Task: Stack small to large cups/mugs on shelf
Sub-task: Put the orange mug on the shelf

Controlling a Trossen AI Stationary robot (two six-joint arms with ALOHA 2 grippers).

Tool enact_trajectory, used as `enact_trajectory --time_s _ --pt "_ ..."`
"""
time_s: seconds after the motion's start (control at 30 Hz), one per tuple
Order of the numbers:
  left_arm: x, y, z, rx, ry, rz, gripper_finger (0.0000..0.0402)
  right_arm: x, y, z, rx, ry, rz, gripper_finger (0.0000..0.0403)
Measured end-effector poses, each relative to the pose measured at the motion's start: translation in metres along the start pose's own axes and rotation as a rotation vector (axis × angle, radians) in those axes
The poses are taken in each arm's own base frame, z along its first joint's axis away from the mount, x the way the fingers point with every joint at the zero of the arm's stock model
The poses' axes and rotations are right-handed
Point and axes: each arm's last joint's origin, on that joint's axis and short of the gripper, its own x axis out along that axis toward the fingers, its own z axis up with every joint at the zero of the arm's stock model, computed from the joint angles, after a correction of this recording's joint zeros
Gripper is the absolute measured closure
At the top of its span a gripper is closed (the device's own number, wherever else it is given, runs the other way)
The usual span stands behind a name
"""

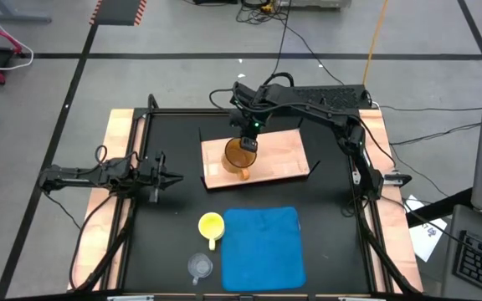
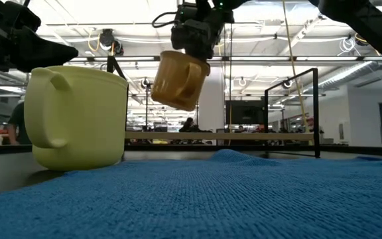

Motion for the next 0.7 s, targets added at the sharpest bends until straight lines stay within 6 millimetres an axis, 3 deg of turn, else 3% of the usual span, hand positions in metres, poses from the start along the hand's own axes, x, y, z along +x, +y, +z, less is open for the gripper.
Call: enact_trajectory --time_s 0.43,0.7 --pt "0.0 0.0 -0.001 -0.005 0.013 -0.007 0.0369 0.022 -0.014 -0.006 0.055 0.105 -0.086 0.0394" --pt "0.0 0.0 -0.001 -0.005 0.015 -0.01 0.0369 0.024 -0.014 -0.01 0.076 0.149 -0.085 0.0394"
